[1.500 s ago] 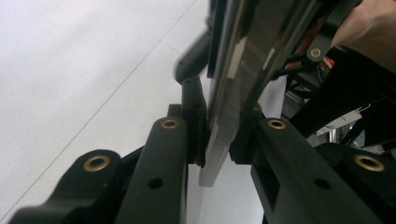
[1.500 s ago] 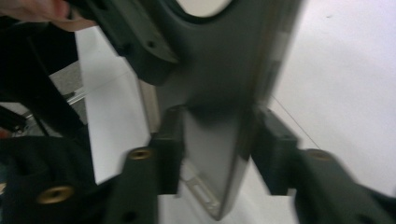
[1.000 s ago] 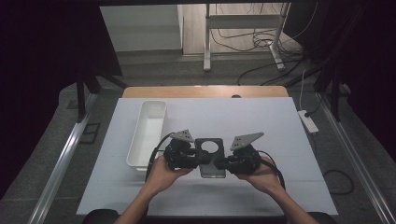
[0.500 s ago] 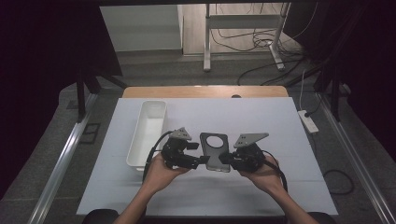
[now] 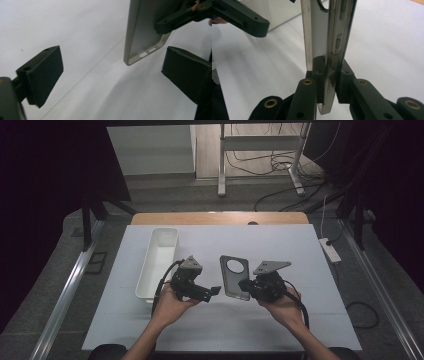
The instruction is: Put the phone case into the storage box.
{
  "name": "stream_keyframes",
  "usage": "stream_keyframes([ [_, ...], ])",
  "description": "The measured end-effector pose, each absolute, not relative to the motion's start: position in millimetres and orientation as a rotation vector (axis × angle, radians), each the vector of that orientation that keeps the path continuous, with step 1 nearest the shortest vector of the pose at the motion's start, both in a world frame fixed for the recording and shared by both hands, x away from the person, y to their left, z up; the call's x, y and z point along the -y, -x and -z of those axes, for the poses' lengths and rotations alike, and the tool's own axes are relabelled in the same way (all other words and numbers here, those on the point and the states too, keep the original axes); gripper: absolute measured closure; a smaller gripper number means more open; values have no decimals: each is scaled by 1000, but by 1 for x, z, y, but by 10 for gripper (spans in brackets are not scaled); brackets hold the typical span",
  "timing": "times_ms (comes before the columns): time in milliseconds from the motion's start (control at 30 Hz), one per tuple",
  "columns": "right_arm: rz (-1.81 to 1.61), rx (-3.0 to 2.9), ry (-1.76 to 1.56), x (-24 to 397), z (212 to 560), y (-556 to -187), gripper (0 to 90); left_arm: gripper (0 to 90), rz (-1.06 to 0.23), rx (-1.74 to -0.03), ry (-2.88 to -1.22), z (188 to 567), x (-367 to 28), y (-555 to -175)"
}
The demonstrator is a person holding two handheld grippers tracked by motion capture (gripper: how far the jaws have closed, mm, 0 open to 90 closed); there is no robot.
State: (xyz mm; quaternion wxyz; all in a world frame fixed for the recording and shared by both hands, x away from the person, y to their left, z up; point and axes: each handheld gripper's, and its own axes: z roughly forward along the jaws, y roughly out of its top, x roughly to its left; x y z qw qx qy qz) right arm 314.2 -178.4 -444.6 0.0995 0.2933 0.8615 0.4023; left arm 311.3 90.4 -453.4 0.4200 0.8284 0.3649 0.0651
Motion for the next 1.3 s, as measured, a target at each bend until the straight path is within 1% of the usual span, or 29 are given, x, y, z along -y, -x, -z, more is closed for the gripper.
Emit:
stream_keyframes([
  [67, -1183, -2536, -874, 176, 445, -313, 798, 46, -172, -916, -2073, 453, -91, -311],
  [167, -1187, -2530, -883, 173, 446, -312, 798, 116, -168, -909, -2057, 453, -92, -310],
  [200, -1184, -2531, -883, 172, 446, -311, 799, 149, -161, -910, -2052, 453, -92, -310],
  [333, -1187, -2536, -885, 167, 448, -310, 798, 332, -156, -899, -2060, 454, -92, -310],
  [367, -1187, -2536, -885, 167, 448, -310, 798, 332, -147, -889, -2062, 454, -91, -310],
  [433, -1186, -2536, -884, 165, 448, -310, 798, 412, -145, -879, -2068, 455, -89, -309],
  [467, -1189, -2533, -886, 164, 449, -309, 798, 478, -149, -873, -2072, 454, -88, -308],
  [533, -1188, -2534, -885, 164, 449, -309, 799, 547, -154, -872, -2073, 454, -87, -308],
  [567, -1188, -2535, -887, 162, 449, -309, 798, 596, -166, -869, -2075, 454, -85, -306],
  [700, -1188, -2534, -887, 161, 449, -307, 798, 696, -166, -865, -2078, 454, -83, -305],
  [733, -1197, -2537, -883, 160, 449, -307, 798, 696, -169, -868, -2080, 454, -83, -305],
  [767, -1200, -2538, -884, 158, 450, -306, 798, 740, -172, -871, -2080, 454, -82, -305],
  [867, -1201, -2544, -874, 156, 450, -305, 798, 823, -165, -891, -2066, 454, -83, -305],
  [1000, -1204, -2554, -850, 152, 451, -302, 795, 861, -153, -915, -2039, 454, -85, -306],
  [1133, -1210, -2557, -840, 150, 451, -301, 793, 883, -176, -946, -2023, 453, -84, -305],
  [1300, -1215, -2581, -831, 147, 455, -302, 785, 888, -204, -979, -2035, 453, -80, -305],
])
